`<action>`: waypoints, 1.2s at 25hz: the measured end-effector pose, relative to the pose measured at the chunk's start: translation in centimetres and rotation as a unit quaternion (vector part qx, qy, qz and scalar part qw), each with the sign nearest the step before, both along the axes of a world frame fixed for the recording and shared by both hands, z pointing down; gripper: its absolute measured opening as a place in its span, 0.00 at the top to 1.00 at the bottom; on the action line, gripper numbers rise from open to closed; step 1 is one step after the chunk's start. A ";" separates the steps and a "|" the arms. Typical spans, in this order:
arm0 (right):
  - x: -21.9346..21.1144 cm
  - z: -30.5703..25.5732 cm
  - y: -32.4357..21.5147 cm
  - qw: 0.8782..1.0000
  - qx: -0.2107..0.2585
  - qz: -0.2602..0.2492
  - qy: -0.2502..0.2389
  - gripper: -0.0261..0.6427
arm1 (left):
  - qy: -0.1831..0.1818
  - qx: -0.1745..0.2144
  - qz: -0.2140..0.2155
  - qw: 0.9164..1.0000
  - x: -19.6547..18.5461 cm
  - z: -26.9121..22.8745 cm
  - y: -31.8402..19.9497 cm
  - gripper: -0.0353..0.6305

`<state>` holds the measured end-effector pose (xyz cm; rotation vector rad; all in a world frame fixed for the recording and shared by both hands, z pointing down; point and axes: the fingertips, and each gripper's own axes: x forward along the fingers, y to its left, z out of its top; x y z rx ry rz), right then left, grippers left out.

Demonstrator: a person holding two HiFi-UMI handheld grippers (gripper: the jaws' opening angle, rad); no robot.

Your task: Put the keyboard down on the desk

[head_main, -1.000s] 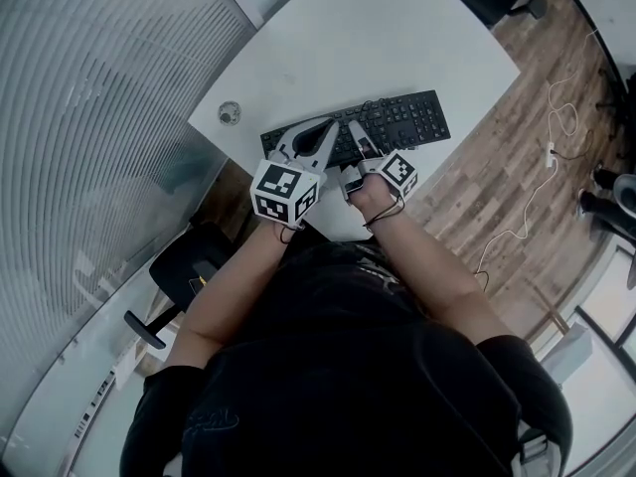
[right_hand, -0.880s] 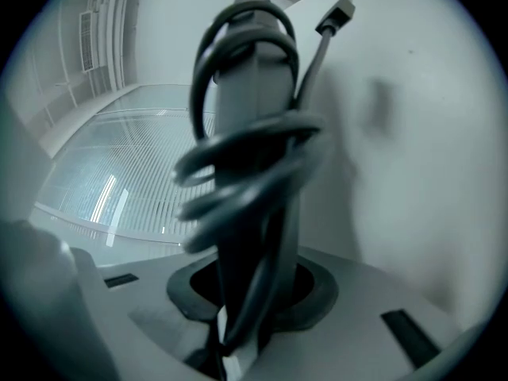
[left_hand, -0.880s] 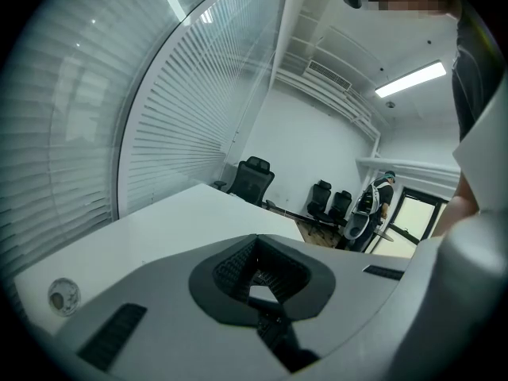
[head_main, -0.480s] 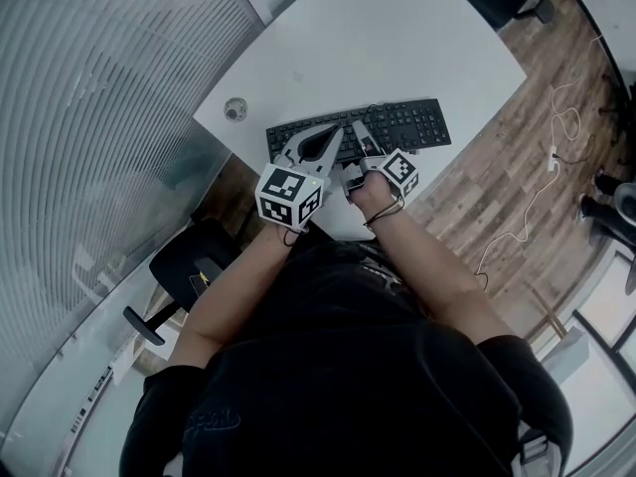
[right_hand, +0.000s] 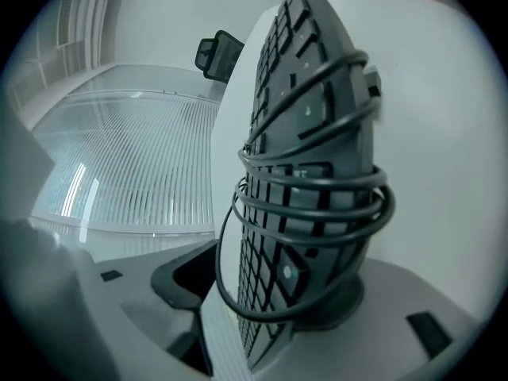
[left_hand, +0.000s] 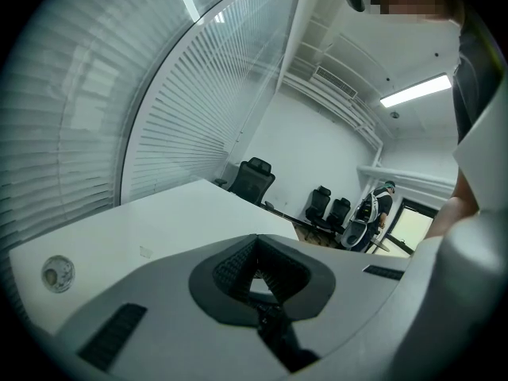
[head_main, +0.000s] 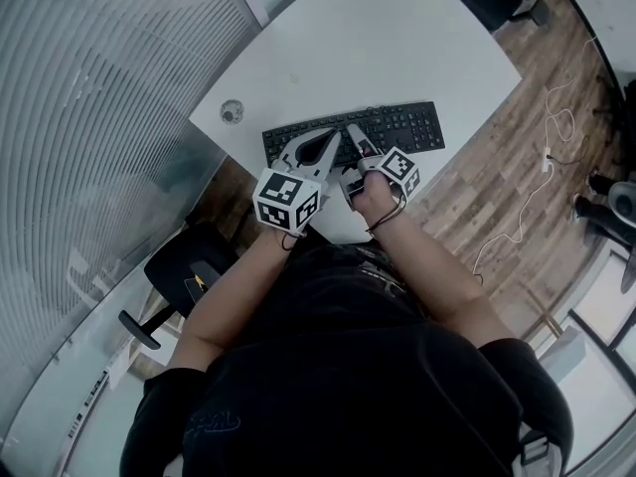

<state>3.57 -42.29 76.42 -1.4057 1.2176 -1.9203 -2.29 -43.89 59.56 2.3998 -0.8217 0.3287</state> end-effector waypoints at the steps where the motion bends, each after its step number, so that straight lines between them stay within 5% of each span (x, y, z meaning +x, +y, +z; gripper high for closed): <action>1: -0.1 0.0 0.2 1.000 -0.004 -0.010 0.004 0.56 | 0.001 -0.002 -0.001 1.000 0.0 0.1 0.1 0.92; 15: -0.9 -0.1 3.2 0.988 -0.049 -0.135 0.049 0.46 | 0.008 0.009 -0.013 1.000 0.7 -1.1 1.1 0.92; 30: 0.3 -0.8 7.8 0.985 -0.026 -0.160 0.054 0.45 | 0.000 0.024 -0.037 0.999 1.5 -2.0 5.3 0.92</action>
